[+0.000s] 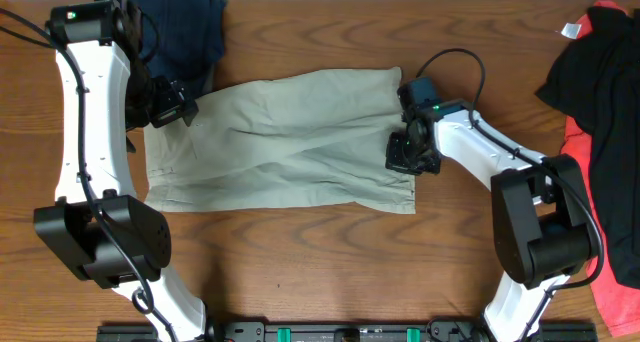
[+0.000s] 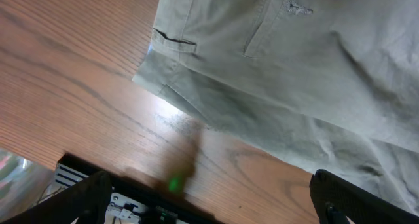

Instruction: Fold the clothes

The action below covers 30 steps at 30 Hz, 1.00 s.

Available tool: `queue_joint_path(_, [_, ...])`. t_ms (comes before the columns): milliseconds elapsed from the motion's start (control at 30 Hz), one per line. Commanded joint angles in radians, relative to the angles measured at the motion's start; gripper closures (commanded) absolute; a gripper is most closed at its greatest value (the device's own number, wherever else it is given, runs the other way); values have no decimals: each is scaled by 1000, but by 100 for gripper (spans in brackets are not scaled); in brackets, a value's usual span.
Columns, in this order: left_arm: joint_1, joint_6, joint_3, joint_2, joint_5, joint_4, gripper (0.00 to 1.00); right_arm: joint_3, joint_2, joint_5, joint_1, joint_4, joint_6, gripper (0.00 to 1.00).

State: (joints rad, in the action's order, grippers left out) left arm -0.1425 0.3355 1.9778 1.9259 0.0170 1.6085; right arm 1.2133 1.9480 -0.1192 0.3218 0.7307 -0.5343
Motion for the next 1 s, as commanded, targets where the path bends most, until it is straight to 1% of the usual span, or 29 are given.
queue_joint_path(0, [-5,-13,0,-3,-2,13,2,-32,2,166,-14,6,-60,99])
queue_joint_path(133, [-5,-13,0,-3,-2,13,2,-32,2,168,-74,8,-60,99])
queue_joint_path(433, [-5,-13,0,-3,-2,8,2,-9,2,175,-278,27,-10,99])
queue_joint_path(567, [-5,-13,0,-3,-2,7,2,62,-1,174,-367,118,3,99])
queue_joint_path(667, [-4,-13,0,-3,-1,5,2,152,-17,175,-405,232,24,99])
queue_joint_path(833, [0,-13,0,-5,-1,7,0,283,-106,169,-410,397,31,99])
queue_joint_path(967, [25,-13,0,-25,-1,29,5,296,-230,64,-391,473,96,99])
